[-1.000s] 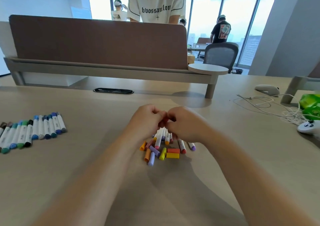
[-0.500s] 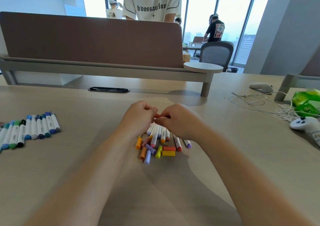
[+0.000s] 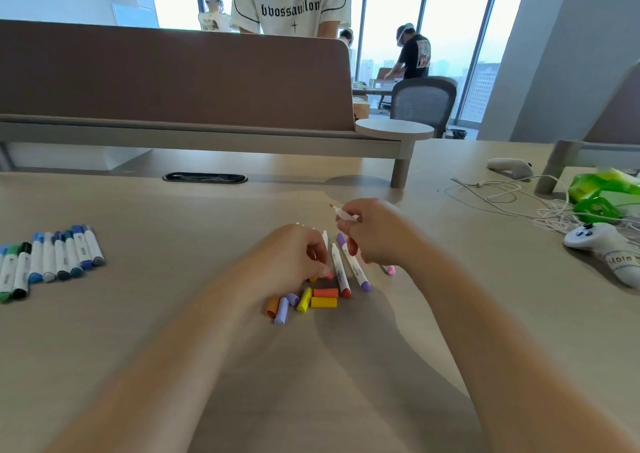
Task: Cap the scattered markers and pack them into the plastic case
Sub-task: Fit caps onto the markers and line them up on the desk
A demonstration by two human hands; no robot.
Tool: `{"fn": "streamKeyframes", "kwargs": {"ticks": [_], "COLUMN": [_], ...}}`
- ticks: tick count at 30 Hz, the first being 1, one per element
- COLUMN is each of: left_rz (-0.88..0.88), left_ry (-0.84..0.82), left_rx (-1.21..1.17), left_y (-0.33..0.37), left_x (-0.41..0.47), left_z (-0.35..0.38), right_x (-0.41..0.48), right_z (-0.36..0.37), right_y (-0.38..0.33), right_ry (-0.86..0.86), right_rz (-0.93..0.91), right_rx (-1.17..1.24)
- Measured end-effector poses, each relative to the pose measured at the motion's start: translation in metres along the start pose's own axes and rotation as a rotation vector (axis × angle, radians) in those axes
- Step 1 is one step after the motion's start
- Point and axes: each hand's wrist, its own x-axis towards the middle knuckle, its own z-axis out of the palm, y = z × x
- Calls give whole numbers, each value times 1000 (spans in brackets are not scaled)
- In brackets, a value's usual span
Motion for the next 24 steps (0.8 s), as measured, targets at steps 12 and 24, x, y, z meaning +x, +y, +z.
{"fn": "streamKeyframes", "kwargs": {"ticks": [12, 24], "left_rz": [52, 126], "left_ry": [-133, -120], "left_rx": [157, 289], "left_y": [3, 4], "left_x": [-1, 0], "left_z": [2, 10], "right_x": [4, -12], "right_z": [1, -6], "right_y": [-4, -16], "right_ry": [-60, -164], "right_rz": [176, 189], "right_rx": [6, 319]}}
